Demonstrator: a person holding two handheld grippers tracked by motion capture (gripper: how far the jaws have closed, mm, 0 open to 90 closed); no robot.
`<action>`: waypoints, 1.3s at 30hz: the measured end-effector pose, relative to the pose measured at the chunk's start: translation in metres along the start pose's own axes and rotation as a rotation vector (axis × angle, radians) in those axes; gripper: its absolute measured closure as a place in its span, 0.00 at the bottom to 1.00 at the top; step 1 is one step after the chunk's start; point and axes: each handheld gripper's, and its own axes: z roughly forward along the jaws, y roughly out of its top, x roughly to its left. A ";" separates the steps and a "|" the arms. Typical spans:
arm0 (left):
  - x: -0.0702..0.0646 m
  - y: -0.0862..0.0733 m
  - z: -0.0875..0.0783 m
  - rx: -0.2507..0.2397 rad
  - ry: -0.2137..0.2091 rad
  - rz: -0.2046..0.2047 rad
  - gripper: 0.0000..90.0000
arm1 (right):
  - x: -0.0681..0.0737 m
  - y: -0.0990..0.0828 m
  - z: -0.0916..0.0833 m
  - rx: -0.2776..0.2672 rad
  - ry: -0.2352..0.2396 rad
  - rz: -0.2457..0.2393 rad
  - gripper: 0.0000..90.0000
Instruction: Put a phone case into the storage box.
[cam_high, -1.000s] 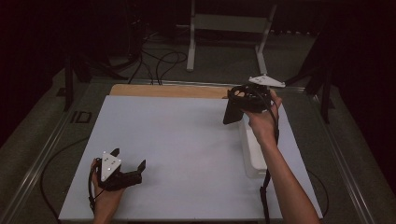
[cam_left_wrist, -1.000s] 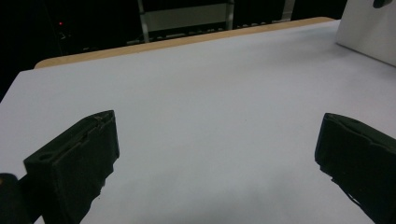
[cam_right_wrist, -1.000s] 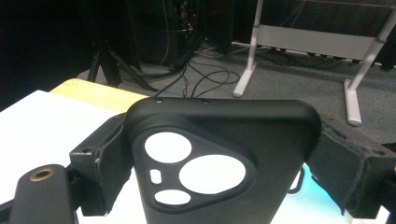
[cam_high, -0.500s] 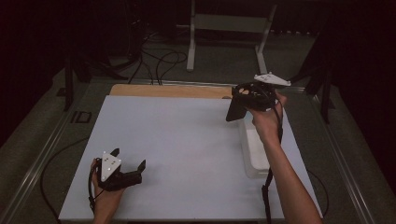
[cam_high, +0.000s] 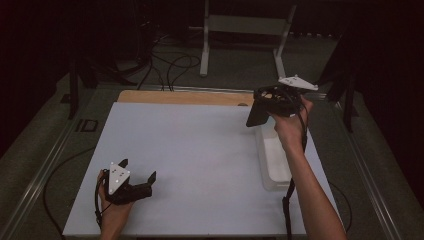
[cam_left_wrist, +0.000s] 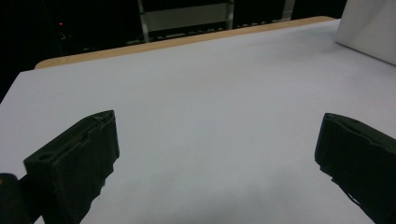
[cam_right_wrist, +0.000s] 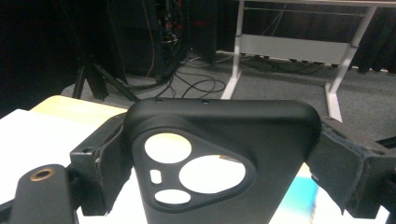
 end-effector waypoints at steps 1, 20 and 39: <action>0.000 0.000 0.000 0.000 0.000 0.000 0.00 | 0.000 0.000 0.000 0.000 0.000 0.000 0.15; -0.001 0.000 0.001 0.002 -0.002 0.000 0.00 | -0.017 -0.002 0.000 0.019 -0.057 0.013 0.15; -0.001 0.000 0.001 0.003 0.001 0.000 0.00 | -0.037 -0.005 0.000 0.035 -0.106 0.032 0.15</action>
